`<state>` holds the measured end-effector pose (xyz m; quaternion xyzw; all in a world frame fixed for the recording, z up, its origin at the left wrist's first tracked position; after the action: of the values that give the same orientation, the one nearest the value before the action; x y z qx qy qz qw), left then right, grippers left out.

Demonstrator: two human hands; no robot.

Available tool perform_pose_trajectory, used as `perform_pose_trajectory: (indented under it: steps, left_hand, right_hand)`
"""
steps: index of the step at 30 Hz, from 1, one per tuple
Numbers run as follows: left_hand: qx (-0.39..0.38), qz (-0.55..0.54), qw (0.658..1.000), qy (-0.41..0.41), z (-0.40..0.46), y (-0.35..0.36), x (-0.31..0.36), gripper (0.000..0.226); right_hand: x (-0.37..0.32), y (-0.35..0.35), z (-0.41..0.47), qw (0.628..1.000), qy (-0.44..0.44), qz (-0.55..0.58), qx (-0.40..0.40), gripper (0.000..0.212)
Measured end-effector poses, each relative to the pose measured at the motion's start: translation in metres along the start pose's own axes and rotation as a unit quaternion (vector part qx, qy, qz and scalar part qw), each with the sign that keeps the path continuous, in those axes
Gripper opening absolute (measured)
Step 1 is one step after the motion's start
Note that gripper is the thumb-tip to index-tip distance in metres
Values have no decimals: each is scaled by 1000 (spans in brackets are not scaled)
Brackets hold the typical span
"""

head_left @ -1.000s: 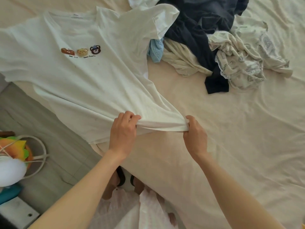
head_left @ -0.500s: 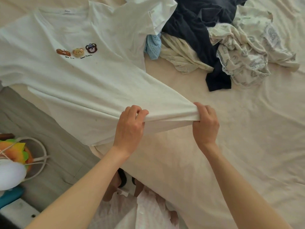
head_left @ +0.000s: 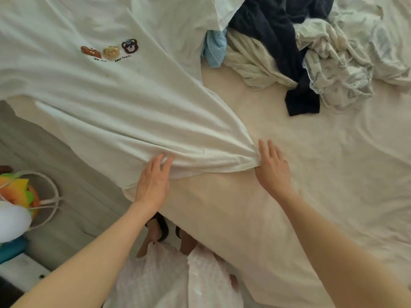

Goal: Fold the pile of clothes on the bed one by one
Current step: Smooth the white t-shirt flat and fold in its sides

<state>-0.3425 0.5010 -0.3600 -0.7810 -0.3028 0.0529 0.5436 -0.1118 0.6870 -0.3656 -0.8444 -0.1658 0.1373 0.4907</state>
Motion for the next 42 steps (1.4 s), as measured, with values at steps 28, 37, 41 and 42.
perform_pose_trajectory:
  steps: [28,37,41,42]
  left_hand:
    - [129,-129,983,-2,-19,43,-179,12]
    - [198,-166,966,9,-89,6,-212,16]
    - [141,-188,972,21,-102,5,-209,23]
    - [121,-197,973,11,-102,5,-209,28]
  right_hand:
    - [-209,65,-28,986,-164,-38,3,62]
    - [-204,43,-22,989,-131,-74,-5,78]
    - [-200,38,-31,989,-122,-88,0,85]
    - [-197,37,-35,988,-124,-94,2,86]
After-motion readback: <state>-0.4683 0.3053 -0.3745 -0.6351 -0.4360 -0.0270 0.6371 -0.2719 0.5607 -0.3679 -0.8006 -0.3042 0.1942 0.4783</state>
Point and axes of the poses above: each hand's wrist, its own z-axis towards the middle knuckle, its own y-axis out of the palm, x = y × z, the point moved 1 cm from there along z, towards the middle knuckle
